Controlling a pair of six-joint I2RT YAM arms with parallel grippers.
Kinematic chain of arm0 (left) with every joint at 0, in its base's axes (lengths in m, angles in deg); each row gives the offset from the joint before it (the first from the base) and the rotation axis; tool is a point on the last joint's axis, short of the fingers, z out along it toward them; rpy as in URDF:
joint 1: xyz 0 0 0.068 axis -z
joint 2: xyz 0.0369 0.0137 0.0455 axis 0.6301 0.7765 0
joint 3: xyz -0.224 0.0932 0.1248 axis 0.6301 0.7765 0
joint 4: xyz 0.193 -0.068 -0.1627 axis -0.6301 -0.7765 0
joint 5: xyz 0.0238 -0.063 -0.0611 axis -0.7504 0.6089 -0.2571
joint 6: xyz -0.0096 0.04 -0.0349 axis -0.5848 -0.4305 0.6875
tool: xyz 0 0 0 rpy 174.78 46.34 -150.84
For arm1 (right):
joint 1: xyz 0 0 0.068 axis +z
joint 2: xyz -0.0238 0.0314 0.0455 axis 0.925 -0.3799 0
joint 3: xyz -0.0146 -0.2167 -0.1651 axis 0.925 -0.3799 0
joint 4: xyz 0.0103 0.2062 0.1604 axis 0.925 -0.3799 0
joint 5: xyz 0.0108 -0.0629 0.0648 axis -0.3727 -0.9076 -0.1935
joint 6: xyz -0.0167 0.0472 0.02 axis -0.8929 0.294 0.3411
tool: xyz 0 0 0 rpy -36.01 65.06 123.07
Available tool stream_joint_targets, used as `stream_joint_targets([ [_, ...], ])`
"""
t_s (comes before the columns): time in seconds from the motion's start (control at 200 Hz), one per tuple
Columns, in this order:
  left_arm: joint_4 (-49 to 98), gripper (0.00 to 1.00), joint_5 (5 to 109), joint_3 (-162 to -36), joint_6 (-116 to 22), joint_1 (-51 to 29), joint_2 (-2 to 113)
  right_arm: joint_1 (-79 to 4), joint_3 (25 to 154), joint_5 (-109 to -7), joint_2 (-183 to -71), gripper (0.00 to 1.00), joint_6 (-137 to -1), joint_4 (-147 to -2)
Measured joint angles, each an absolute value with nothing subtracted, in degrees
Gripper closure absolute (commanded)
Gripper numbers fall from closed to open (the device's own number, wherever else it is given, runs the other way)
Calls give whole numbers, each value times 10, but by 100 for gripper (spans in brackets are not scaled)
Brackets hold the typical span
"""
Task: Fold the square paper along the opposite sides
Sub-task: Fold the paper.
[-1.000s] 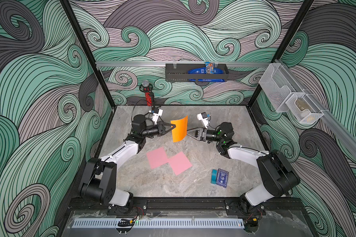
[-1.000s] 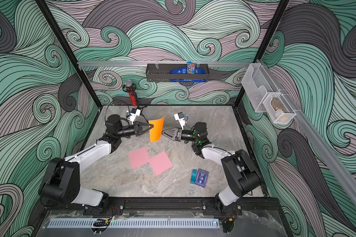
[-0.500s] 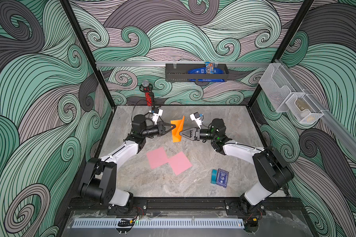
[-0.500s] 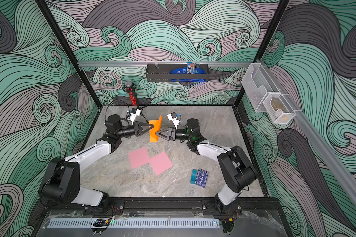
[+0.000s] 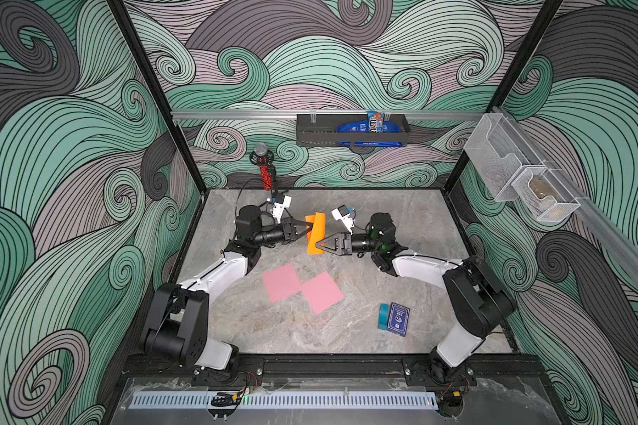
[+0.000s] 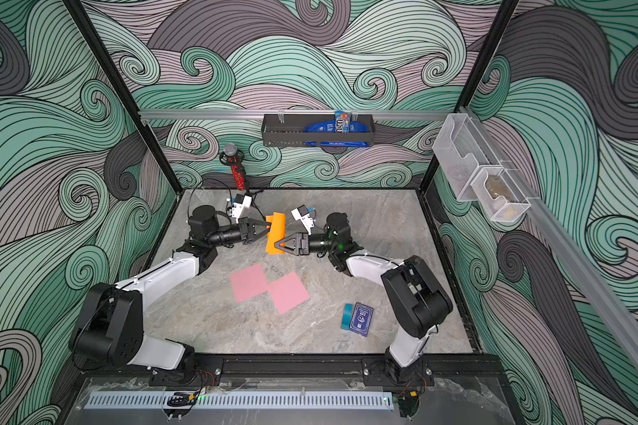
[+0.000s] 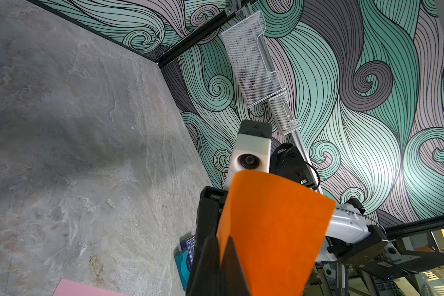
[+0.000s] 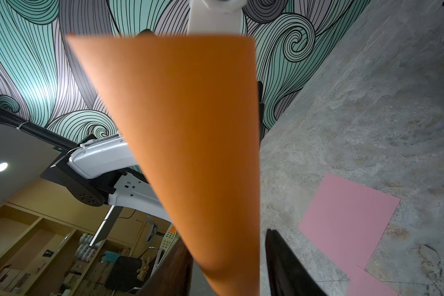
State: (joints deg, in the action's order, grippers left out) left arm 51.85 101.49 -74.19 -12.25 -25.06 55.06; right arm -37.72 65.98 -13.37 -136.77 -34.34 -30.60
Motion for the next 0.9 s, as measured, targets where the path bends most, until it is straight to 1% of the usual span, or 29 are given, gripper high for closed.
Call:
stream_joint_targets([
  [0.57,518,100,1015,-742,-123,-251,551,-376,660,-125,-1369,72,-333,-280],
  [0.675,518,100,1015,-742,-123,-251,551,-375,660,-125,-1370,79,-334,-280],
  [0.901,516,100,1015,-742,-123,-251,550,-374,660,-123,-1372,77,-333,-280],
])
